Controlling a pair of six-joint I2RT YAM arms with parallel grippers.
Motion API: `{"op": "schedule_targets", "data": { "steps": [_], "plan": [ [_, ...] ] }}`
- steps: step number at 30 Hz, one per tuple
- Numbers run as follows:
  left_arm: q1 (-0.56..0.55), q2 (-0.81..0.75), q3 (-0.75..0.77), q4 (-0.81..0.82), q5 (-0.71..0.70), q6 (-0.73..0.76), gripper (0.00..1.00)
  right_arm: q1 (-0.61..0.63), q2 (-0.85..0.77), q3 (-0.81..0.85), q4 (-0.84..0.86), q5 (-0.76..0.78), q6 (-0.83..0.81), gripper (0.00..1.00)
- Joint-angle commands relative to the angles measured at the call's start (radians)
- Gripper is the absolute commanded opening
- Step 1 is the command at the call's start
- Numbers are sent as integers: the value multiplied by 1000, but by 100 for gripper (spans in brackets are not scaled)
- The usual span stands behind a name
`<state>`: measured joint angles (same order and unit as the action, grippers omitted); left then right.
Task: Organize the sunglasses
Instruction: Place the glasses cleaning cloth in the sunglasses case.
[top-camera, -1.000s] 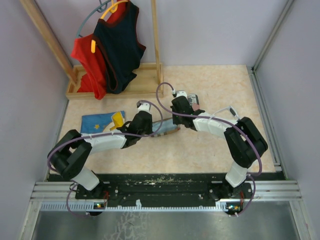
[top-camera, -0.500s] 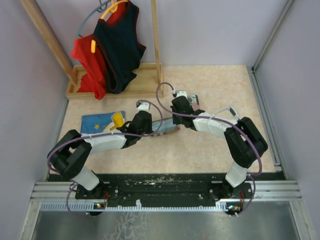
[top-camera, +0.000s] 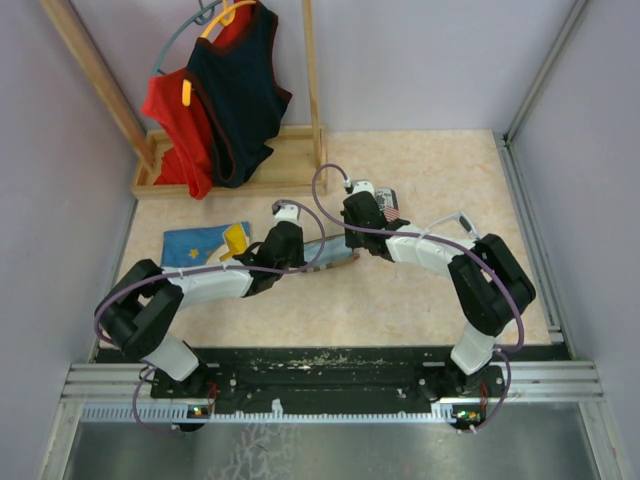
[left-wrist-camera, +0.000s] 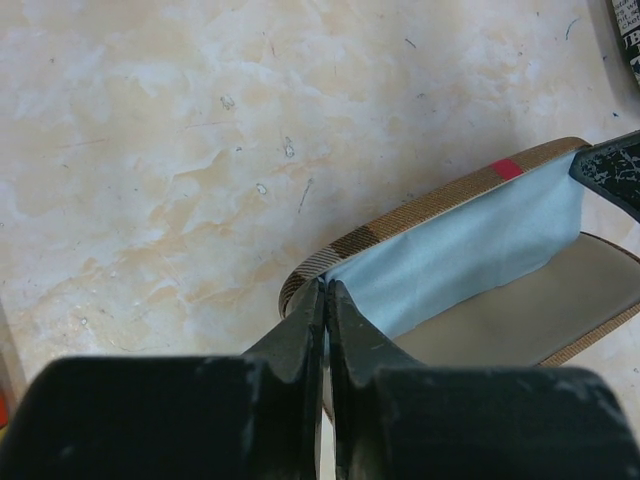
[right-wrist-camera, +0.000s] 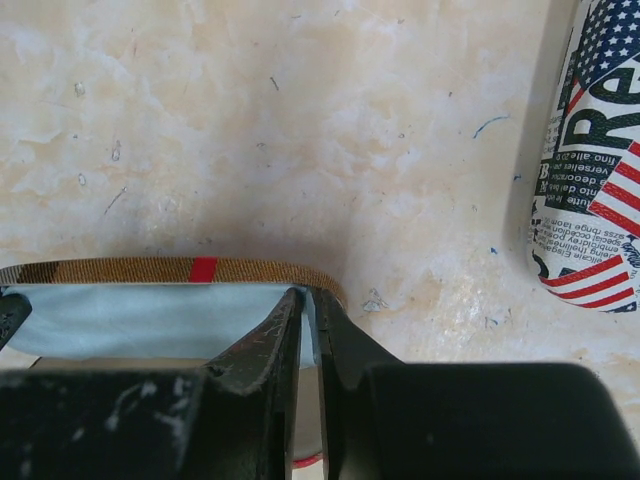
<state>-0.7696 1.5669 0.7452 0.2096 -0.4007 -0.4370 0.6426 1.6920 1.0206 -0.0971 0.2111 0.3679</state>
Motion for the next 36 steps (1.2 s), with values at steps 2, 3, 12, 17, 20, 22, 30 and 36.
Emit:
{"op": "schedule_targets", "data": {
  "steps": [2,3,12,17,20,22,30,36],
  "plan": [
    [7,-8,5,25,-27,7,10,-11,-9,10,41,10,-4,13],
    [7,-8,5,24,-29,7,11,-11,-11,9,40,12,-4,13],
    [7,-9,8,14,-39,6,24,-9,-58,2,26,40,-14,22],
    [7,-10,13,7,-48,10,32,-11,-95,-10,12,53,-19,23],
    [7,-10,19,-6,-62,10,35,-11,-113,-17,4,62,-25,24],
    [7,-12,20,-15,-75,11,37,-11,-125,-19,1,62,-31,25],
    [7,-63,32,-35,-81,24,46,-12,-103,24,-24,22,-87,28],
    [7,-140,22,-66,-94,29,49,-12,-33,105,-42,-19,-126,28]
  ]
}}
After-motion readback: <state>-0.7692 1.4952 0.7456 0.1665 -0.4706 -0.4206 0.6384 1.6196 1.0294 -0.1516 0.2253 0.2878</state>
